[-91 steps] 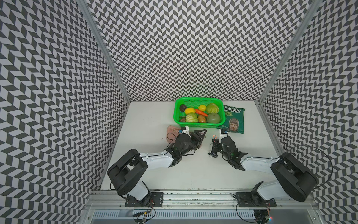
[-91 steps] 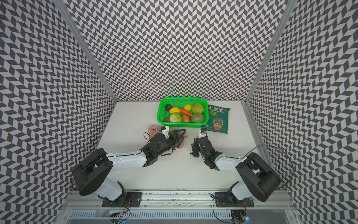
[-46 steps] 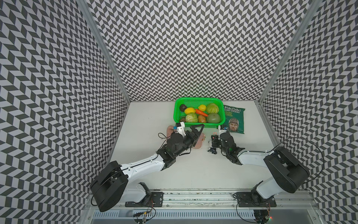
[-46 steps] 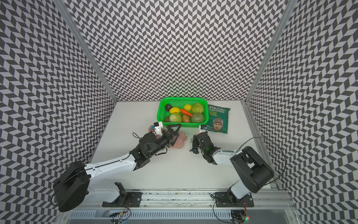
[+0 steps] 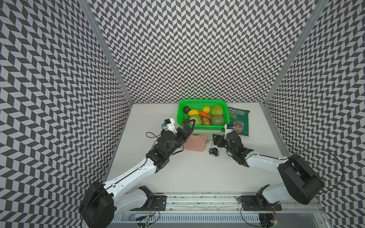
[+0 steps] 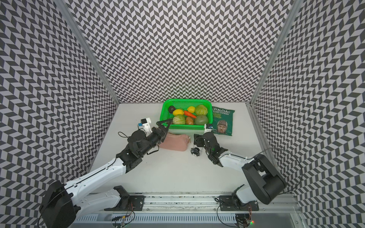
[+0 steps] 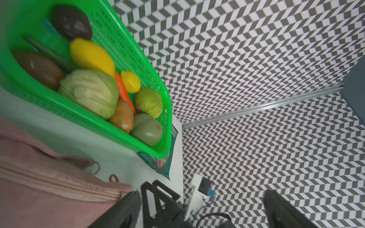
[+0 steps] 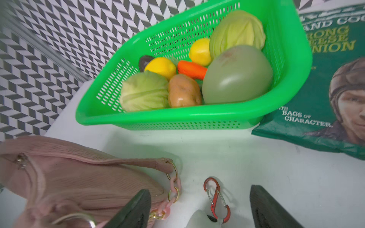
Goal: Remove the decoration from the bag
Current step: Place the decoration item at the center of the board, then reset both arms
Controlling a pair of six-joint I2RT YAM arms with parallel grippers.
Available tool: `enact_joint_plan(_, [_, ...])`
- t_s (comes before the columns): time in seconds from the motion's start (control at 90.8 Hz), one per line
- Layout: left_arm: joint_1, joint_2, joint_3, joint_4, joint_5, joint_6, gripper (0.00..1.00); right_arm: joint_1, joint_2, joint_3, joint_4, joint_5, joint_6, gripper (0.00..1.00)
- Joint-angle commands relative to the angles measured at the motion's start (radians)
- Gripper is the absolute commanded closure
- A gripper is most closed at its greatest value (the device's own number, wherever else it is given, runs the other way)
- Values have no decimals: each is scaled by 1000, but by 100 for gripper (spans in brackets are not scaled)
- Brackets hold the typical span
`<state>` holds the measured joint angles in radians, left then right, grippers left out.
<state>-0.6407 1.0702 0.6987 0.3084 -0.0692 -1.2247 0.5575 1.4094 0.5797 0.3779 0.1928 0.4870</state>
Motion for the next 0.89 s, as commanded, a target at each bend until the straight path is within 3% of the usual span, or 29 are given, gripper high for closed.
enact_joint_plan(0.0, [51,-70,89,-141,-113,157,0,-12,-107,9,-19,48,24,1])
enact_joint_plan(0.22, [84,-151,149,-219,-459,463,0,-62,-280,14,-83,196,23,0])
enact_joint_plan(0.386, [102,-136,95,-78,-664,723,0,-150,-399,-42,-11,360,-19,0])
enact_joint_plan(0.551, [161,-51,56,-2,-662,908,0,-212,-415,-174,325,570,-259,1])
enact_joint_plan(0.672, [245,33,40,-18,-609,954,0,-308,-354,-128,201,531,-241,0])
enact_joint_plan(0.881, [359,103,-161,285,-555,1101,0,-367,-281,-223,338,514,-251,0])
